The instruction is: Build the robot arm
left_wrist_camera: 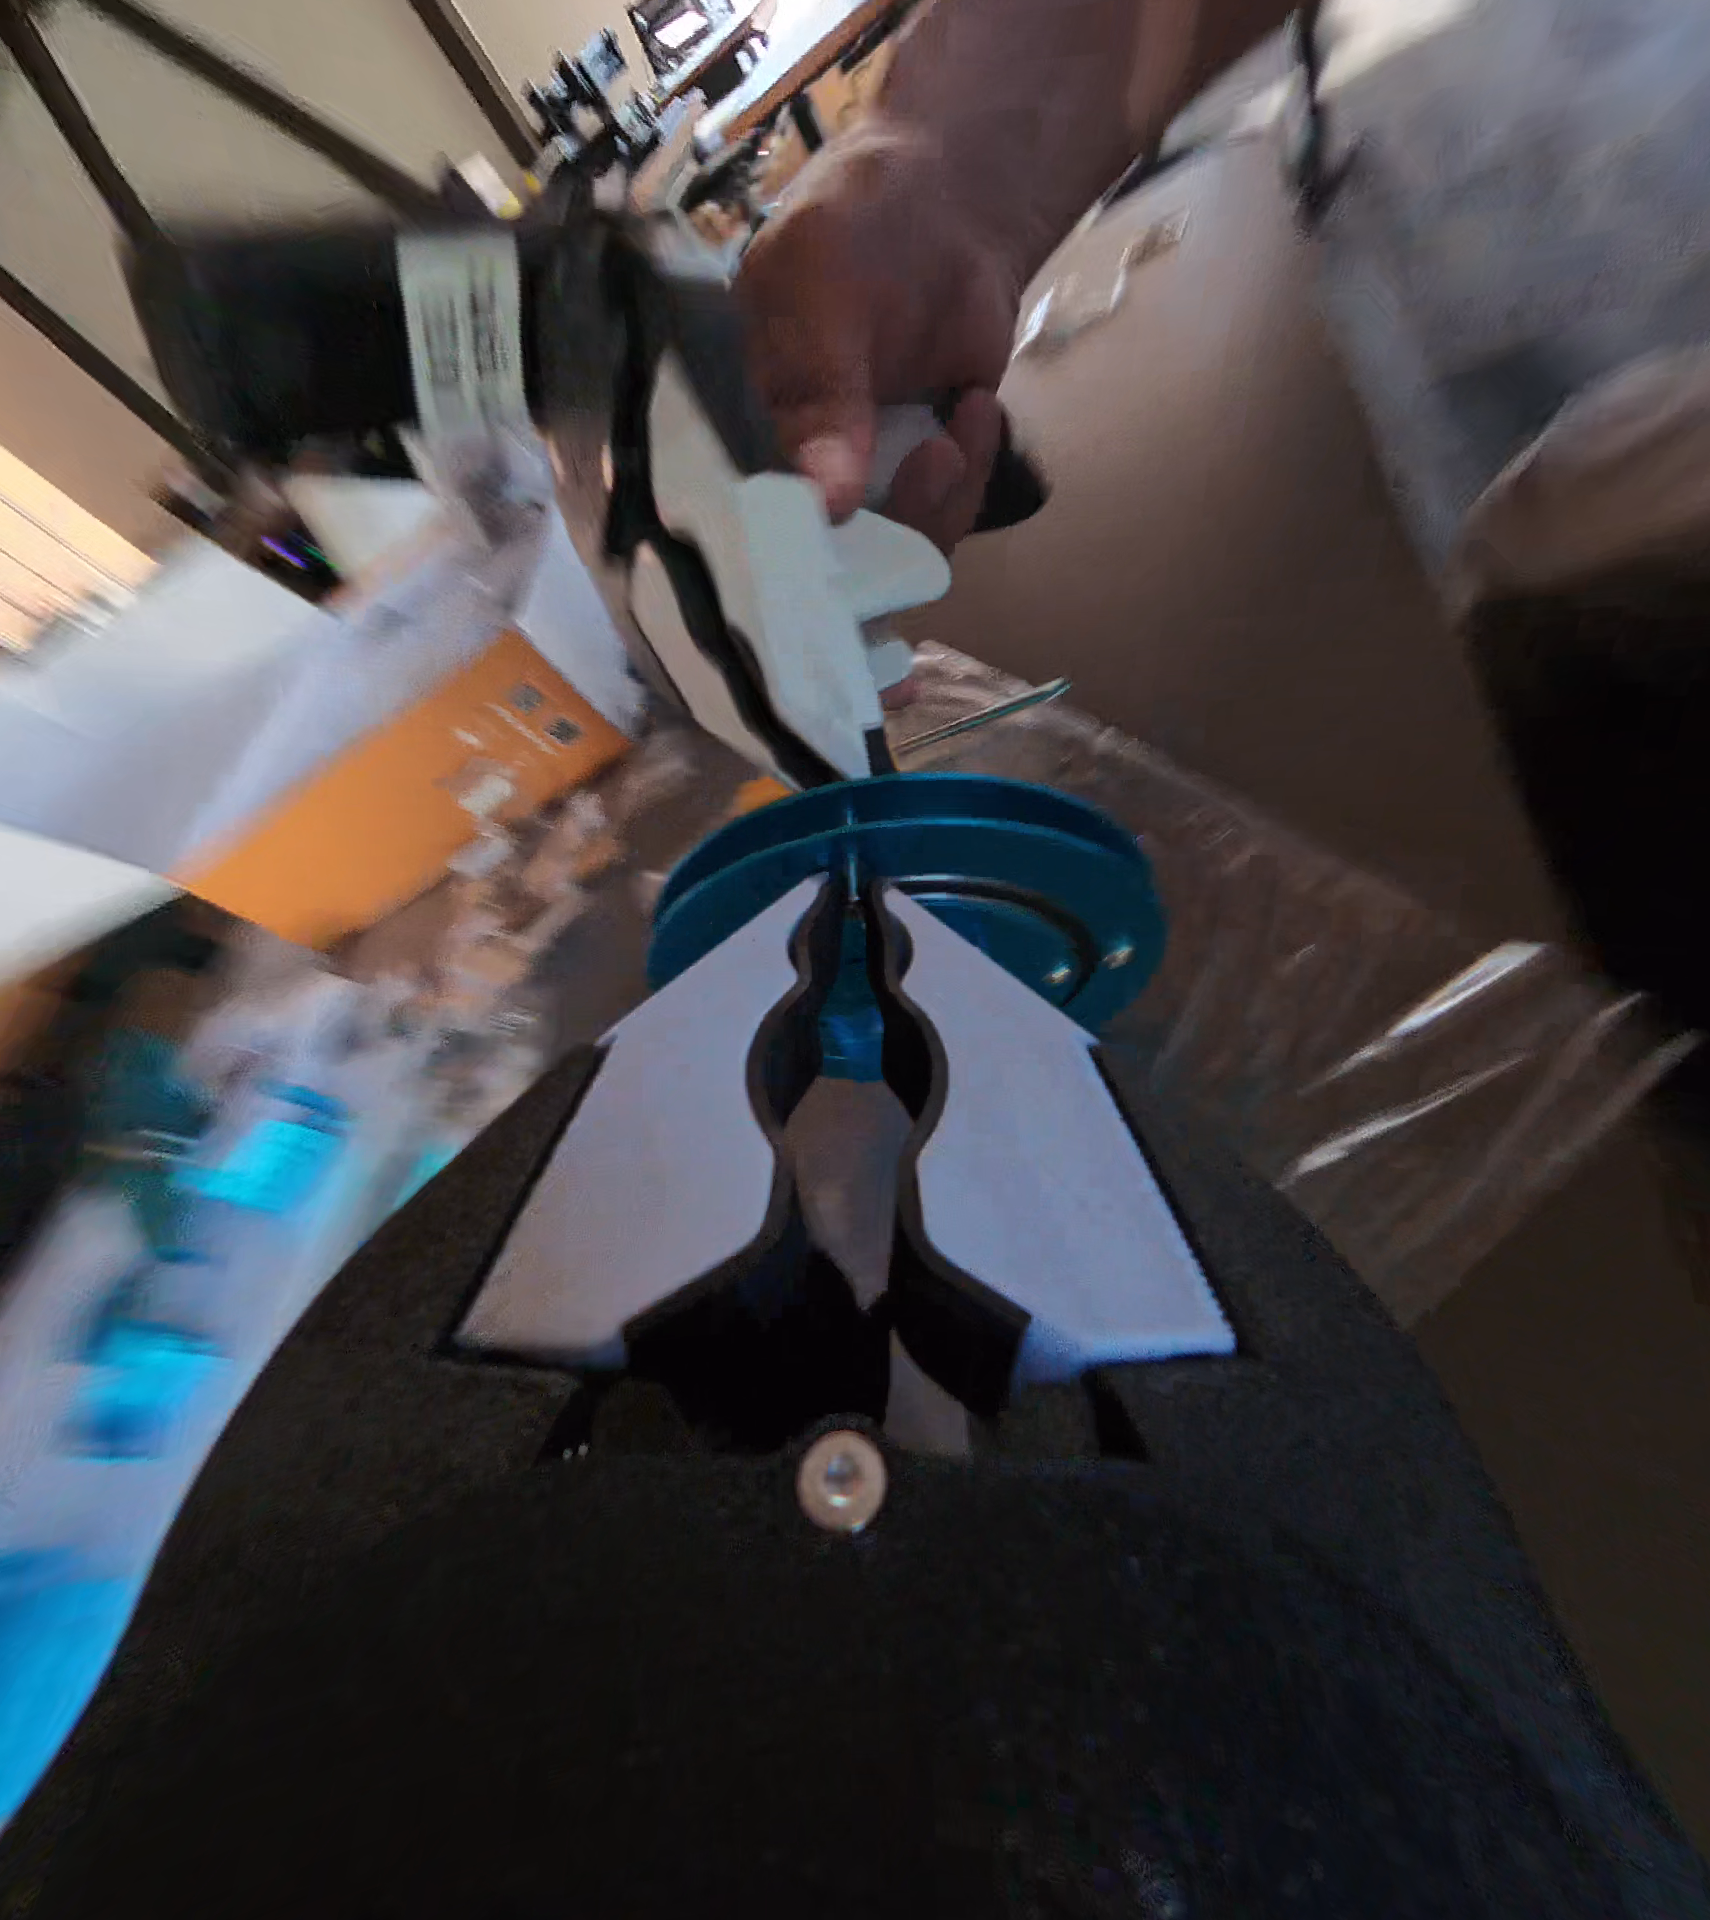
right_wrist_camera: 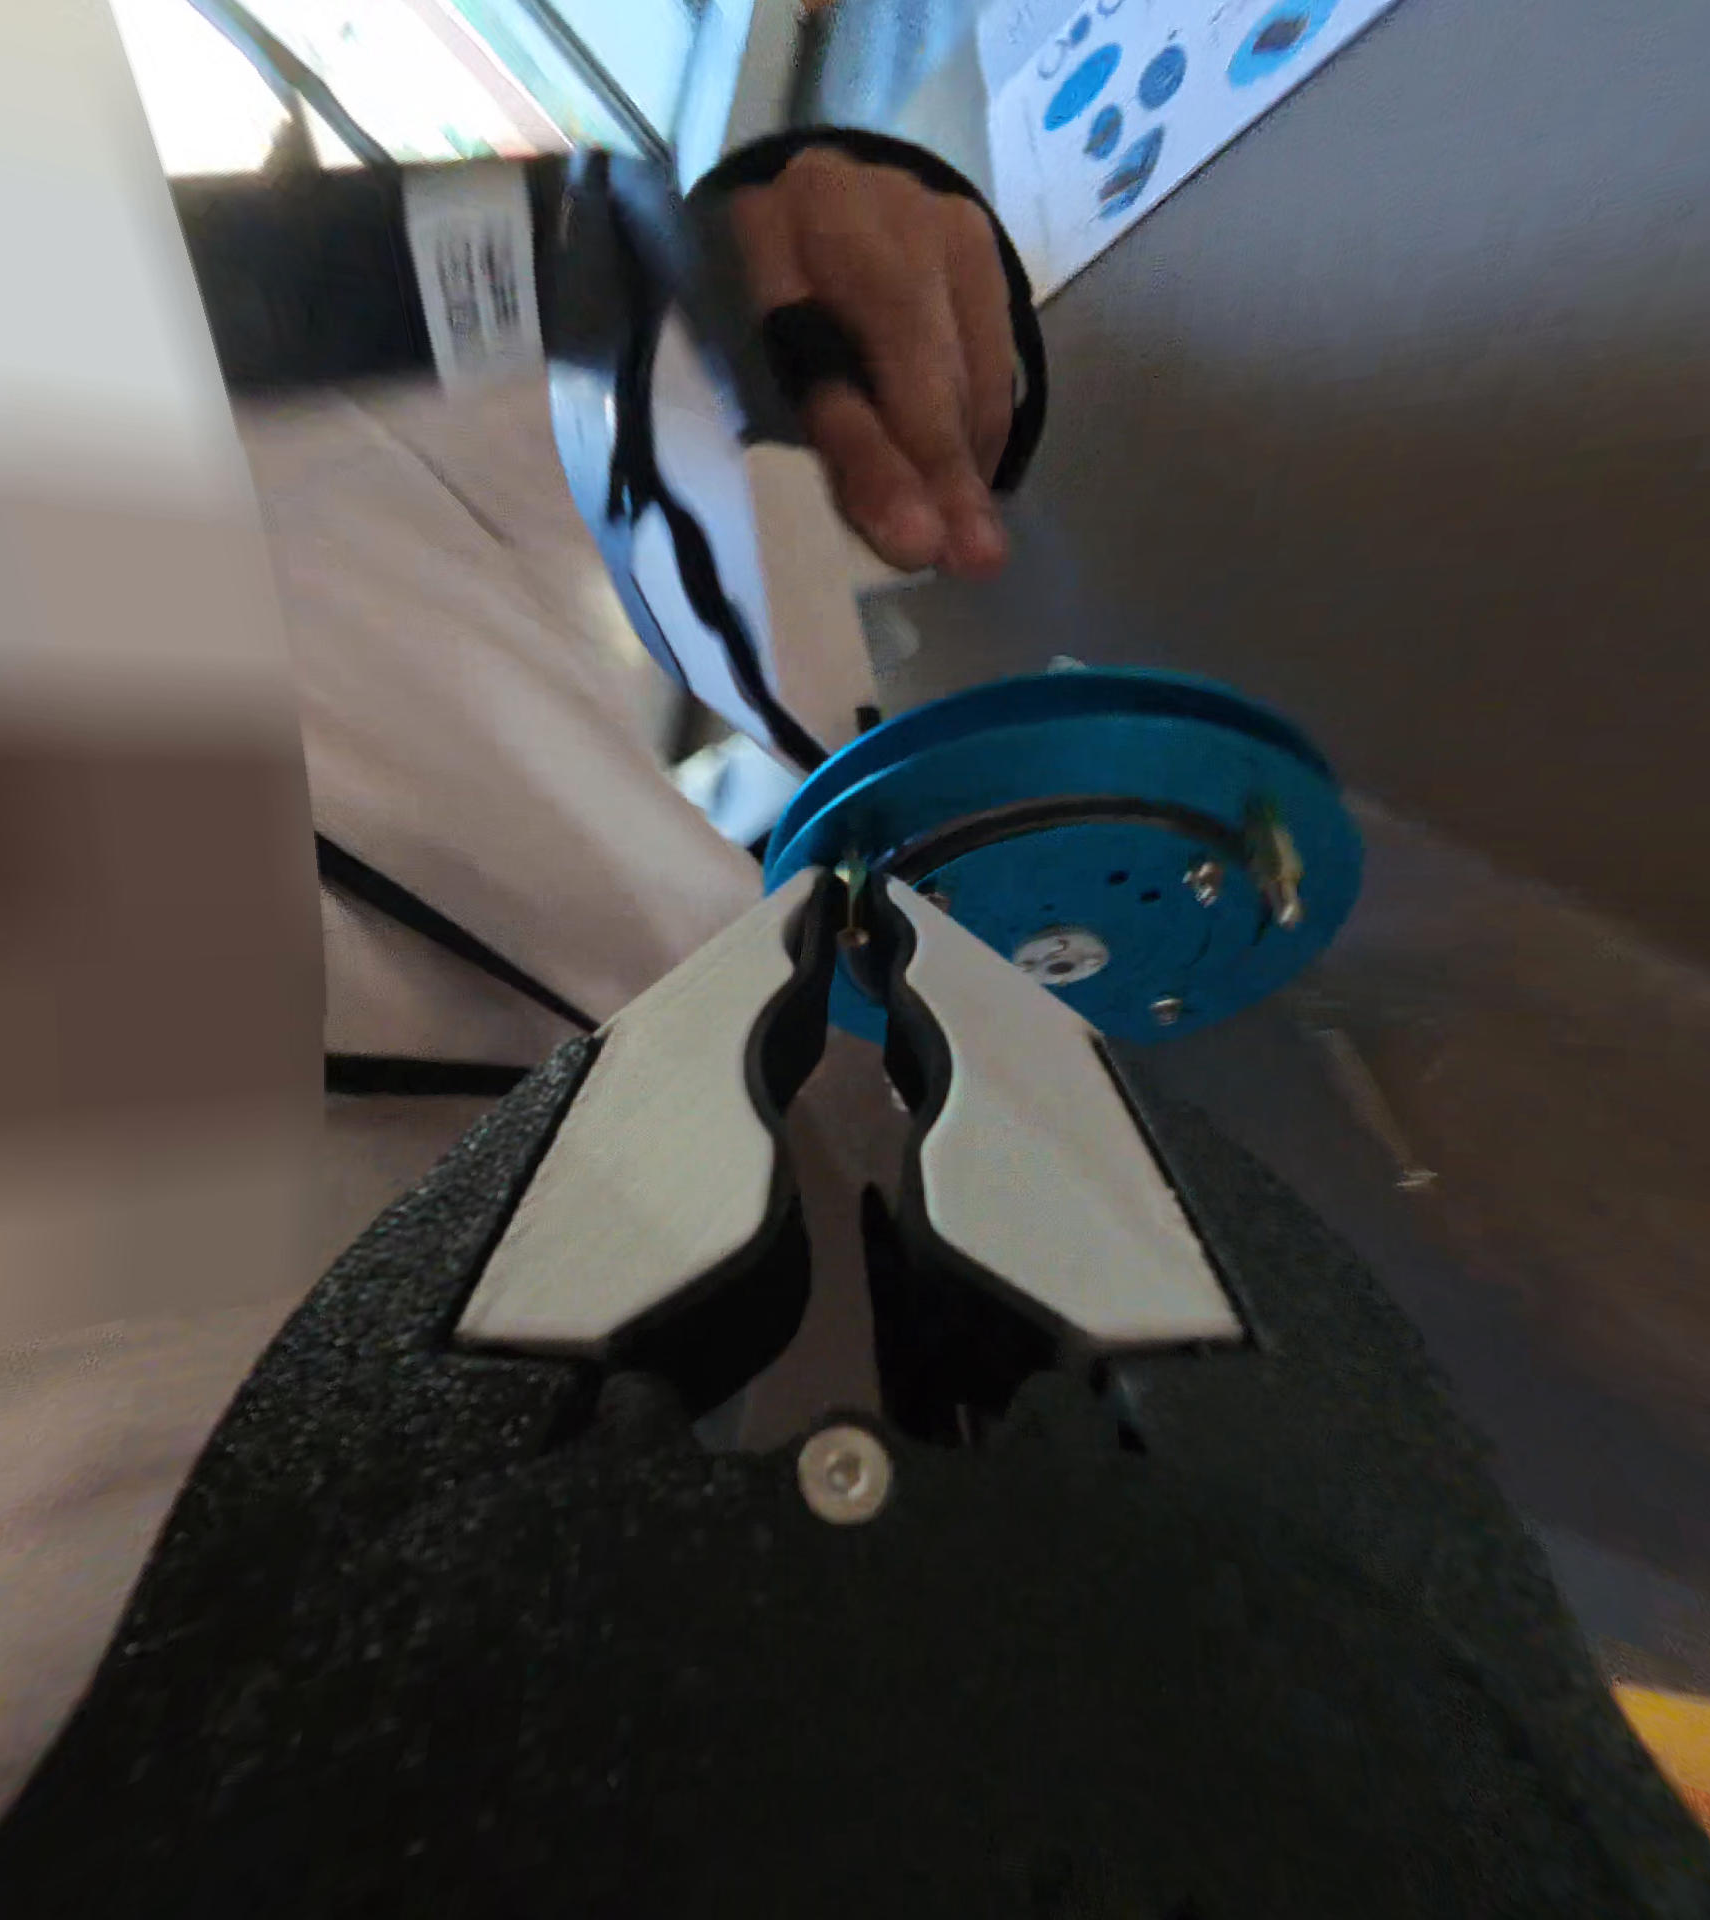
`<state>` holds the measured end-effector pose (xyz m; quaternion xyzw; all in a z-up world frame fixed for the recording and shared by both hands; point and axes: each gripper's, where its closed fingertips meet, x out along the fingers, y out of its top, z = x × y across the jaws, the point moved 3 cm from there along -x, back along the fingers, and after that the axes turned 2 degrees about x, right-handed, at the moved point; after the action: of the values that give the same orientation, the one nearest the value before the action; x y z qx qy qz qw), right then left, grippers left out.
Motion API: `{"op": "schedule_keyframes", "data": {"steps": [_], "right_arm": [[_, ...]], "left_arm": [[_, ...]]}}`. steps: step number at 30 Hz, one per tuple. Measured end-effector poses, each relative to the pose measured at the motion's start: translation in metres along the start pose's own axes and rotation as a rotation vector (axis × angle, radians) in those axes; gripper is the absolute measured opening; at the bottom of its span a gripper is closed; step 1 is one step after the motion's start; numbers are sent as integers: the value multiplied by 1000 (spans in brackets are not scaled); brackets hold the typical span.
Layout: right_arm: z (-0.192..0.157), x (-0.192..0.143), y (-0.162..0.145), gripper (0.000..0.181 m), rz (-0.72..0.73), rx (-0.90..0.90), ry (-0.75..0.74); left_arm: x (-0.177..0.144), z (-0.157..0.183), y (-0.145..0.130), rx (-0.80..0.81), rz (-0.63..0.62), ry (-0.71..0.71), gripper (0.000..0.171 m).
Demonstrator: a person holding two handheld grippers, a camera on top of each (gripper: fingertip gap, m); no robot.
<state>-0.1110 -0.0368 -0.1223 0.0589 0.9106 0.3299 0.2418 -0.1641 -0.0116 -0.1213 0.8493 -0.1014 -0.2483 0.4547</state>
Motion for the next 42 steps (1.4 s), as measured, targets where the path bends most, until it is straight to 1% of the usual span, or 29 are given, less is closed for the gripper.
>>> {"op": "schedule_keyframes", "data": {"steps": [3, 5, 9, 11, 13, 15, 16, 17, 18, 19, 20, 21, 22, 23, 24, 25, 26, 28, 29, 30, 31, 32, 33, 34, 35, 36, 37, 40, 42], "right_arm": [[-5, 2, 0, 4, -109, -446, -281], [-6, 4, 0, 3, -178, -656, -431], [-8, 6, -2, 4, -324, -1170, -717], [-8, 6, -3, 4, -415, -1562, -923], [-10, 6, -3, 3, -450, -1633, -1020], [-7, 5, -3, 5, -413, -1702, -1101], [-5, 5, -2, 5, -398, -1686, -1134], [-5, 5, -2, 5, -353, -1615, -1126], [-5, 5, -3, 5, -281, -1475, -1061], [-7, 4, -4, 5, -197, -1291, -953], [-8, 1, -3, 14, -116, -1084, -836], [-9, -2, -3, 30, -43, -858, -697], [-11, -4, -2, 36, 15, -619, -530], [-12, -6, -3, 36, 47, -380, -355], [-16, -7, -5, 41, 58, -175, -159], [-21, -9, -3, 42, 70, -33, 0], [-18, -9, -4, 37, 58, 41, 59], [-8, -4, -13, 35, -63, 33, 48], [-7, -2, -16, 33, -121, 24, 50], [-12, 0, -14, 22, -151, 21, 91], [-15, 2, -10, 16, -159, 18, 107], [-15, 4, -9, 14, -199, 2, 99], [-14, 5, -10, 5, -250, -14, 78], [-14, 6, -12, 4, -290, -49, 69], [-15, 7, -11, 4, -317, -88, 45], [-15, 7, -10, 5, -337, -166, -4], [-15, 7, -8, 4, -356, -264, -75], [-15, 8, -2, 4, -408, -552, -347], [-14, 9, 0, 4, -427, -741, -515]], "left_arm": [[-1, -4, -1, -527, 65, -216, 2], [-1, -6, -2, -755, 87, -318, 1], [0, -5, -2, -1056, 114, -486, 1], [2, -5, -3, -1224, 126, -570, 2], [2, -5, -4, -1284, 137, -603, 1], [2, -6, -3, -1199, 123, -547, 2], [2, -7, -3, -1101, 112, -499, 2], [1, -7, -2, -980, 93, -443, 2], [0, -6, 0, -854, 71, -391, 3], [0, -4, 2, -730, 51, -338, 3], [-1, -2, 2, -593, 28, -276, 3], [-2, -1, 3, -440, 4, -206, 3], [-3, 0, 4, -294, -20, -138, 3], [-4, 3, 5, -146, -41, -82, 4], [-5, 7, 6, 5, -58, -35, 3], [-5, 11, 7, 146, -75, 11, 2], [-5, 14, 8, 276, -88, 49, 3], [-4, 18, 9, 452, -106, 109, 4], [-3, 20, 10, 516, -103, 124, 3], [-2, 21, 10, 565, -102, 136, 4], [-1, 22, 10, 613, -111, 154, 4], [-1, 23, 10, 670, -116, 167, 4], [-1, 25, 10, 730, -113, 175, 4], [-1, 27, 11, 777, -113, 187, 3], [-2, 28, 11, 784, -119, 197, 3], [-2, 27, 11, 725, -120, 188, 3], [-3, 25, 11, 590, -114, 158, 2], [-4, 12, 8, 82, -75, 36, 1], [-5, 6, 6, -196, -42, -38, 1]]}}
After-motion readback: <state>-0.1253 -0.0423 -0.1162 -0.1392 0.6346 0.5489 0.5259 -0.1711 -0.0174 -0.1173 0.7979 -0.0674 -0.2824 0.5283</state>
